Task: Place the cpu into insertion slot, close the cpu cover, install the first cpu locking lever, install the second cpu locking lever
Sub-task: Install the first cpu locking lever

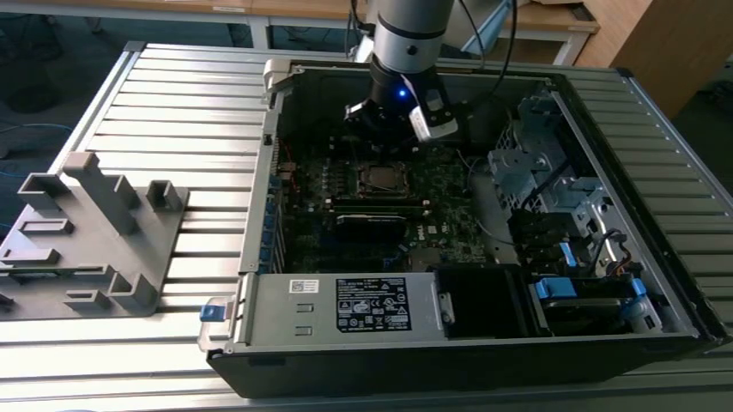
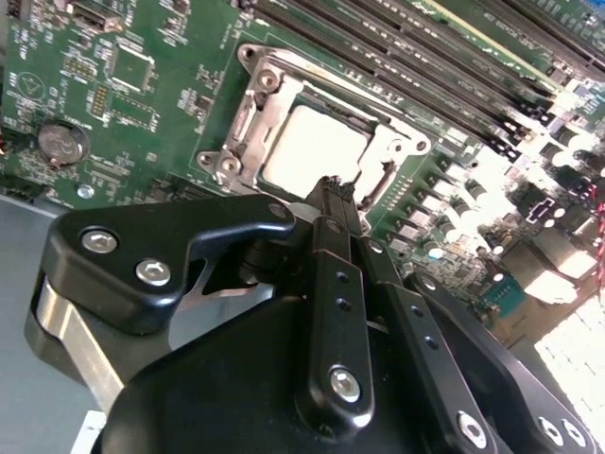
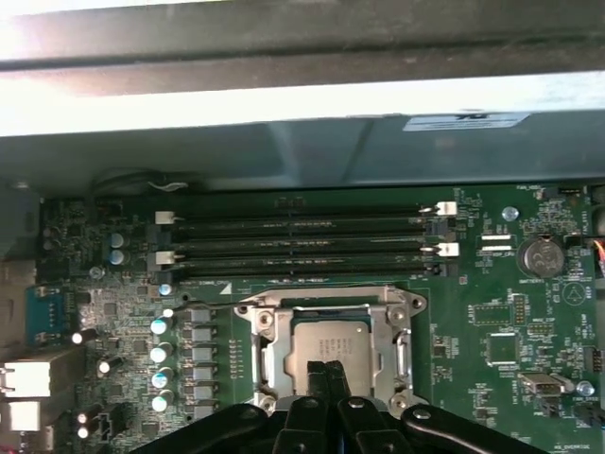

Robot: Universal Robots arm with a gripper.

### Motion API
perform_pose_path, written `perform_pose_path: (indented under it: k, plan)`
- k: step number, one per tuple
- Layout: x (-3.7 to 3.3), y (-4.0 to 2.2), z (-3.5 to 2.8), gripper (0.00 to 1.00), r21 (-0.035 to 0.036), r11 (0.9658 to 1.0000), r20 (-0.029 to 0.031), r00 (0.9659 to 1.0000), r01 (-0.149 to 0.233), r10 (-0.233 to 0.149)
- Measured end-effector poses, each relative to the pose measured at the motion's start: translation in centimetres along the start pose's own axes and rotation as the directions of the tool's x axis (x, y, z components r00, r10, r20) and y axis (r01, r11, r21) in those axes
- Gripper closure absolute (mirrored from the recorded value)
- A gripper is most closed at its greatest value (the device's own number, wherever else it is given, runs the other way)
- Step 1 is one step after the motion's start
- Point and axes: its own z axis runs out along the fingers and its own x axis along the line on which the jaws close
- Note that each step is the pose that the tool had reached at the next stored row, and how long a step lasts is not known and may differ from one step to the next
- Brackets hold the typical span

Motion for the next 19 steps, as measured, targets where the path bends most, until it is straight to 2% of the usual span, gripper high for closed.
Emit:
perform_pose_path:
  k: [6, 11, 16, 19]
  plan:
    - [0.98, -0.04, 0.06, 0.89, -0.0001, 1.0, 0.0015, 1.0, 0.0, 0.0]
    - [1.04, -0.05, -0.13, 0.89, 0.0, 1.0, 0.0017, 1.0, 0.0, 0.0]
    - [1.06, -0.02, -0.82, 0.89, -0.0002, 1.0, 0.0022, 1.0, 0.0, 0.0]
    - [1.17, -0.02, -0.86, 0.89, -0.0005, 1.0, 0.0064, 1.0, 0.0, 0.0]
